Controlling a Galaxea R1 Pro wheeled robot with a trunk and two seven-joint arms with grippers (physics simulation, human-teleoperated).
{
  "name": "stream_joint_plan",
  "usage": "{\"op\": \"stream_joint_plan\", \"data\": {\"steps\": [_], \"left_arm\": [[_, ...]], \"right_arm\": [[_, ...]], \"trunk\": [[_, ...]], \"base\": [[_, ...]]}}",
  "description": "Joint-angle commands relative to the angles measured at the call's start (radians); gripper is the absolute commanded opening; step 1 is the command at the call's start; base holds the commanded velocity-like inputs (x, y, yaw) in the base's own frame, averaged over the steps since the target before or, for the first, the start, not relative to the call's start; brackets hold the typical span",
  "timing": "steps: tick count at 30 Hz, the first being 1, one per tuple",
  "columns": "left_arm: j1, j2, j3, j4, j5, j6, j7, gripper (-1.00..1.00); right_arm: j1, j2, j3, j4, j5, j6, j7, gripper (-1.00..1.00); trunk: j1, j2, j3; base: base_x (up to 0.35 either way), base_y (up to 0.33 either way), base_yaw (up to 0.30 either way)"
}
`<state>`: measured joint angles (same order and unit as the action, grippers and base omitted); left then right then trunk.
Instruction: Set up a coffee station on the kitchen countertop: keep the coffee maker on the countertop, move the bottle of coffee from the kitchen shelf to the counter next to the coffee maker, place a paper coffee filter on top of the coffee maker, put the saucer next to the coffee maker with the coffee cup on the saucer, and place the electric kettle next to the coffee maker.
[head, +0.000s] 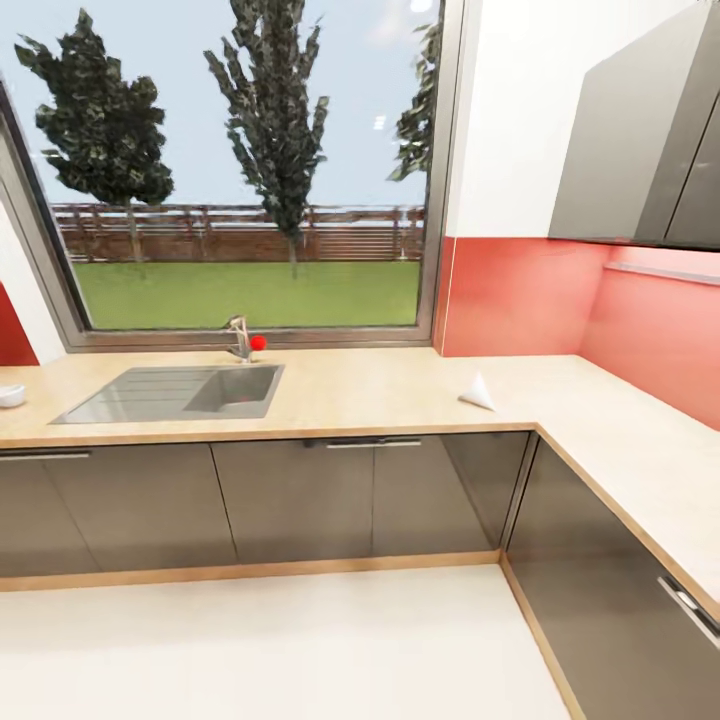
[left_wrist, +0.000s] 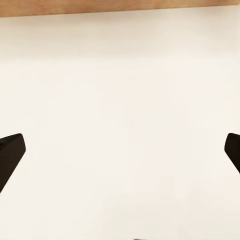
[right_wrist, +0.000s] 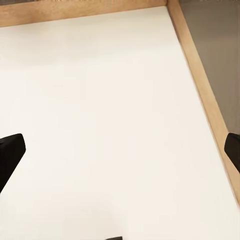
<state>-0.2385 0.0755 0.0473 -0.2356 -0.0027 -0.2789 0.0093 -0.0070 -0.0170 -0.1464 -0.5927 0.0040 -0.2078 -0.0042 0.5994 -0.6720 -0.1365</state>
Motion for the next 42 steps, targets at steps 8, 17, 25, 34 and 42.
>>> {"op": "stream_joint_plan", "data": {"steps": [8, 17, 25, 34, 42], "left_arm": [[-0.001, 0.0, 0.003, 0.001, 0.0, -0.003, 0.0, 1.0], [-0.001, 0.0, 0.003, 0.001, 0.0, -0.003, 0.0, 1.0], [-0.001, 0.0, 0.003, 0.001, 0.0, -0.003, 0.0, 1.0], [-0.001, 0.0, 0.003, 0.001, 0.0, -0.003, 0.0, 1.0], [-0.001, 0.0, 0.003, 0.001, 0.0, -0.003, 0.0, 1.0]], "right_arm": [[-0.001, 0.001, -0.001, 0.001, 0.001, -0.003, 0.0, 1.0], [-0.001, 0.0, -0.001, 0.001, 0.001, -0.004, 0.0, 1.0], [-0.001, 0.0, -0.001, 0.001, 0.001, -0.003, 0.0, 1.0], [-0.001, 0.0, -0.001, 0.001, 0.001, -0.003, -0.001, 1.0], [-0.001, 0.001, -0.001, 0.003, 0.001, -0.002, 0.0, 1.0]], "trunk": [[-0.031, 0.055, 0.024], [-0.065, 0.118, 0.052], [-0.096, 0.174, 0.077], [-0.13, 0.237, 0.105], [-0.149, 0.272, 0.121]], "base": [[0.0, 0.0, 0.0], [0.0, 0.0, 0.0], [0.0, 0.0, 0.0], [0.0, 0.0, 0.0], [0.0, 0.0, 0.0]]}}
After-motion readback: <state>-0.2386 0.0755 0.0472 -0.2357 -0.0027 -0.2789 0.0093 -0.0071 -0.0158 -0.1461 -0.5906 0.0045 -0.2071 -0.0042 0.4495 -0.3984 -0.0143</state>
